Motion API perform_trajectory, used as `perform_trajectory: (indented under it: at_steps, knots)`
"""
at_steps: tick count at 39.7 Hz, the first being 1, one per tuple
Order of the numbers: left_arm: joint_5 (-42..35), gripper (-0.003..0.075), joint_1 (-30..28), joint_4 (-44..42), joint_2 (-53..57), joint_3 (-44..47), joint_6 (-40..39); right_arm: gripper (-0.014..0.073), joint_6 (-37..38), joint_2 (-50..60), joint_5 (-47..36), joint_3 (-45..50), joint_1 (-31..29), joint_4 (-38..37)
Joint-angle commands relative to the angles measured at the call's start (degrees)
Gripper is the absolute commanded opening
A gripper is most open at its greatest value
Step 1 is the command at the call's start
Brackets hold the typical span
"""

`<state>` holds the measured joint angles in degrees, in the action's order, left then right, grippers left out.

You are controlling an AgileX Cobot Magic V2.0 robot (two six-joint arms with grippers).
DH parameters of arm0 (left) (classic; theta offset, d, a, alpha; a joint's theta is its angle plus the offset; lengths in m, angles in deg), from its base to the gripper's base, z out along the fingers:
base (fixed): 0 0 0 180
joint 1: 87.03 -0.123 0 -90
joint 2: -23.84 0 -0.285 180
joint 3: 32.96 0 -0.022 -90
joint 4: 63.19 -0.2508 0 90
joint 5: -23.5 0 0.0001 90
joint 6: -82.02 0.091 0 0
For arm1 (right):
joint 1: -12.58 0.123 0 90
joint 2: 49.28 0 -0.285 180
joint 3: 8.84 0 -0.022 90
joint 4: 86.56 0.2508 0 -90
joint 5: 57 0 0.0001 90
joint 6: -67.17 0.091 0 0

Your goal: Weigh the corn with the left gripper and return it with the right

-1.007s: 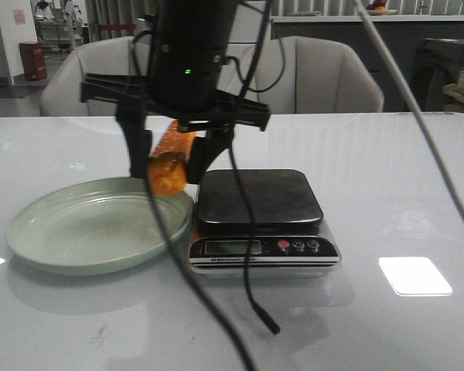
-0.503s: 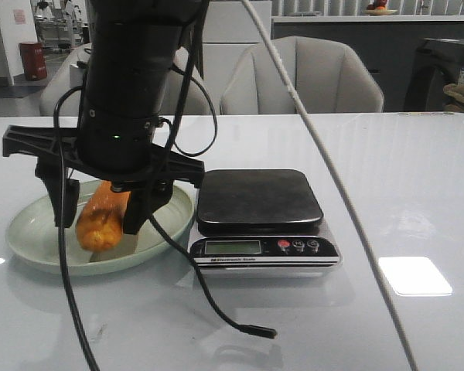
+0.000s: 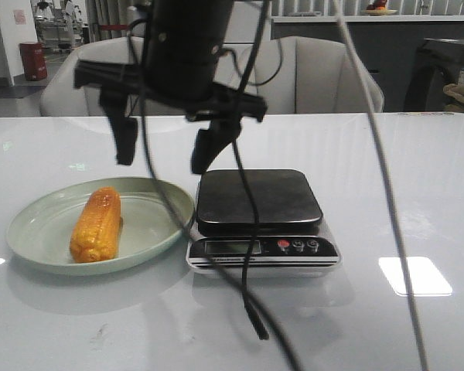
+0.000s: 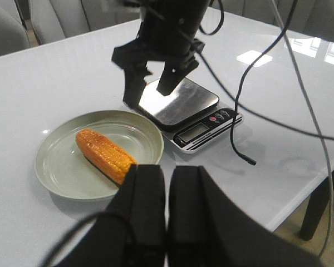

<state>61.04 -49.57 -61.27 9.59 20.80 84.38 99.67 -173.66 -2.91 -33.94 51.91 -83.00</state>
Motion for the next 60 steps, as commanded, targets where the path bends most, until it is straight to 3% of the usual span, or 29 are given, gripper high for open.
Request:
perform_trajectory:
  at_steps: [1,8,21,44,60]
  knots:
    - [-4.6,0.0113,0.2,0.4,-0.6,-1.4,0.0,0.0573,-7.5,6.7,3.8,-1.8,-3.2,-0.3]
    - [-4.6,0.0113,0.2,0.4,-0.6,-1.4,0.0,0.0573,-20.2,11.9,6.8,1.3,-7.9,-0.2]
    - [-4.6,0.0113,0.2,0.4,-0.6,-1.4,0.0,0.0571,-37.1,26.5,-1.5,18.4,-14.7,-0.2]
    - [-4.6,0.0113,0.2,0.4,-0.6,-1.4,0.0,0.0568,-37.2,64.7,-30.2,57.9,-16.7,0.7]
    - [-4.6,0.0113,0.2,0.4,-0.6,-1.4,0.0,0.0568,-37.1,98.3,-33.7,77.4,-16.7,0.9]
